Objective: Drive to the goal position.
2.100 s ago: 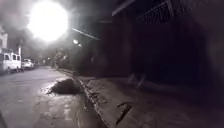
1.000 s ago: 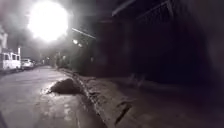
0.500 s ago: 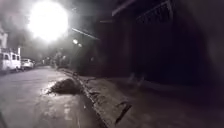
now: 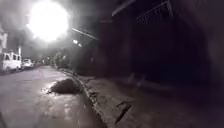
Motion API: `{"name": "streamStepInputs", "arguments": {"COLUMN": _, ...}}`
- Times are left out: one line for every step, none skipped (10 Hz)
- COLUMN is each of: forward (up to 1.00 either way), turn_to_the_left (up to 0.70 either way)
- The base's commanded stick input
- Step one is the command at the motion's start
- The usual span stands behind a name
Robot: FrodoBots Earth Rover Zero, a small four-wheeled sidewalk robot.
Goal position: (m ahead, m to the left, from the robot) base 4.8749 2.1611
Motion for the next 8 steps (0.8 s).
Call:
{"name": "streamStepInputs", "arguments": {"forward": -0.50, "turn_to_the_left": -0.50}}
{"name": "streamStepInputs", "arguments": {"forward": -0.50, "turn_to_the_left": -0.50}}
{"name": "streamStepInputs", "arguments": {"forward": -0.50, "turn_to_the_left": -0.50}}
{"name": "streamStepInputs", "arguments": {"forward": -0.50, "turn_to_the_left": -0.50}}
{"name": "streamStepInputs", "arguments": {"forward": -0.50, "turn_to_the_left": -0.50}}
{"name": "streamStepInputs", "arguments": {"forward": -0.24, "turn_to_the_left": -0.24}}
{"name": "streamStepInputs", "arguments": {"forward": 0.00, "turn_to_the_left": 0.00}}
{"name": "streamStepInputs", "arguments": {"forward": 0.00, "turn_to_the_left": 0.00}}
